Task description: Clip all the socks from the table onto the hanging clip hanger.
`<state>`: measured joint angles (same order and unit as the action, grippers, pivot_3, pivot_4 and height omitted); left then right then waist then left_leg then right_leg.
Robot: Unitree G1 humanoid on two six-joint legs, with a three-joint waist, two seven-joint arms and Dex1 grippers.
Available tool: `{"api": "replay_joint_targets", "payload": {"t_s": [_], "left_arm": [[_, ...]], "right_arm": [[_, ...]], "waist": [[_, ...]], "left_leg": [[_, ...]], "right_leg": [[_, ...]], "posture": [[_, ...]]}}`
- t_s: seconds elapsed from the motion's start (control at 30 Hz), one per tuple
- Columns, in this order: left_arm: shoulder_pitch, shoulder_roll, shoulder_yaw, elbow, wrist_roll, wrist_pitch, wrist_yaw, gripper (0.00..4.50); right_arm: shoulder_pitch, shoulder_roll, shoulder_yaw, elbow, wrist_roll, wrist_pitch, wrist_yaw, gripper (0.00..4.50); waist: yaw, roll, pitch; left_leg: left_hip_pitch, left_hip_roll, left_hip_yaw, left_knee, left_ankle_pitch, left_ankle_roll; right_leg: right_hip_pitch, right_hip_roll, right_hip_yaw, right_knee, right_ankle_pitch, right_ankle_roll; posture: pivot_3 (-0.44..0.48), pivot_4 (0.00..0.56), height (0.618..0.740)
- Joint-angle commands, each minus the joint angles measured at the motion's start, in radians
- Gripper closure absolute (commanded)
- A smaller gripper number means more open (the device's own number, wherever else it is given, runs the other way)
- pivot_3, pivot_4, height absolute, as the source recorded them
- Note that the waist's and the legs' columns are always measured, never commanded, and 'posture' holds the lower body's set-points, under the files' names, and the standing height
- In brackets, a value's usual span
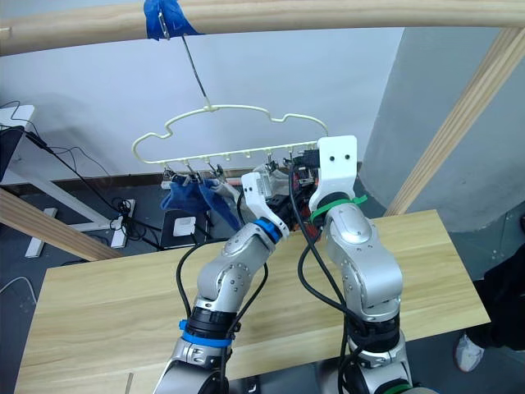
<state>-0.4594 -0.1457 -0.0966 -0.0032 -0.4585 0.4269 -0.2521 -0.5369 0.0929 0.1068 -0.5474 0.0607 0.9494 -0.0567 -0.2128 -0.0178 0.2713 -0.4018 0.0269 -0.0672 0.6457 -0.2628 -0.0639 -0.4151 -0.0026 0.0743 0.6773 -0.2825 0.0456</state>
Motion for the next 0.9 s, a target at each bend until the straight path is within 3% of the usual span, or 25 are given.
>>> {"api": "replay_joint_targets", "payload": {"t_s": [0.03, 0.07, 0.3, 0.57, 0.7, 0.8, 0.9], "left_arm": [[0.041, -0.031, -0.047, -0.041, 0.023, -0.043, -0.016, 4.38], [0.042, -0.014, -0.058, -0.042, 0.039, -0.062, -0.036, 4.38], [0.047, 0.091, -0.120, -0.028, 0.134, -0.107, -0.132, 2.26], [0.151, 0.291, -0.189, -0.186, 0.151, -0.050, -0.303, 0.03], [0.231, 0.442, -0.183, -0.320, 0.158, -0.044, -0.397, 0.03], [0.292, 0.580, -0.097, -0.405, 0.129, -0.052, -0.468, 0.00], [0.338, 0.704, 0.007, -0.440, 0.088, -0.078, -0.546, 0.00]], "right_arm": [[0.007, -0.009, -0.004, -0.082, 0.022, 0.008, 0.023, 1.43], [0.014, -0.016, -0.007, -0.099, 0.029, 0.017, 0.033, 1.43], [0.051, -0.079, -0.035, -0.200, 0.101, 0.087, 0.112, 1.43], [0.105, -0.279, -0.090, -0.263, 0.197, 0.108, 0.269, 1.43], [0.114, -0.389, -0.135, -0.257, 0.247, 0.086, 0.363, 1.43], [0.121, -0.494, -0.168, -0.232, 0.293, 0.041, 0.466, 0.95], [0.133, -0.586, -0.190, -0.205, 0.336, -0.002, 0.560, 0.02]], "waist": [[0.000, 0.000, 0.000], [-0.001, 0.000, 0.000], [-0.004, 0.000, 0.000], [-0.007, 0.000, 0.000], [-0.007, 0.000, 0.000], [-0.007, 0.001, -0.001], [-0.004, 0.000, -0.001]], "left_leg": [[0.000, 0.000, 0.000, 0.000, 0.000, 0.000], [0.000, 0.000, 0.000, 0.000, 0.000, 0.000], [0.000, 0.000, 0.000, 0.000, 0.000, 0.000], [0.000, 0.001, 0.000, -0.001, 0.000, 0.000], [0.001, 0.000, 0.000, 0.000, 0.000, 0.000], [0.001, 0.001, 0.000, 0.000, 0.000, 0.000], [0.002, 0.001, 0.000, 0.000, 0.000, 0.000]], "right_leg": [[0.000, 0.000, 0.000, 0.000, 0.000, 0.000], [0.000, 0.000, 0.000, 0.000, 0.000, 0.000], [0.000, 0.000, 0.000, -0.001, 0.000, 0.000], [0.000, 0.001, 0.000, -0.001, 0.000, 0.000], [0.000, 0.000, 0.000, 0.001, 0.000, 0.000], [0.000, 0.001, 0.001, 0.001, 0.000, 0.000], [0.000, 0.001, 0.000, 0.001, 0.000, 0.000]], "posture": [[-0.324, 0.275, 0.740], [-0.324, 0.275, 0.740], [-0.320, 0.266, 0.740], [-0.303, 0.242, 0.740], [-0.289, 0.227, 0.740], [-0.273, 0.208, 0.740], [-0.250, 0.189, 0.740]]}}
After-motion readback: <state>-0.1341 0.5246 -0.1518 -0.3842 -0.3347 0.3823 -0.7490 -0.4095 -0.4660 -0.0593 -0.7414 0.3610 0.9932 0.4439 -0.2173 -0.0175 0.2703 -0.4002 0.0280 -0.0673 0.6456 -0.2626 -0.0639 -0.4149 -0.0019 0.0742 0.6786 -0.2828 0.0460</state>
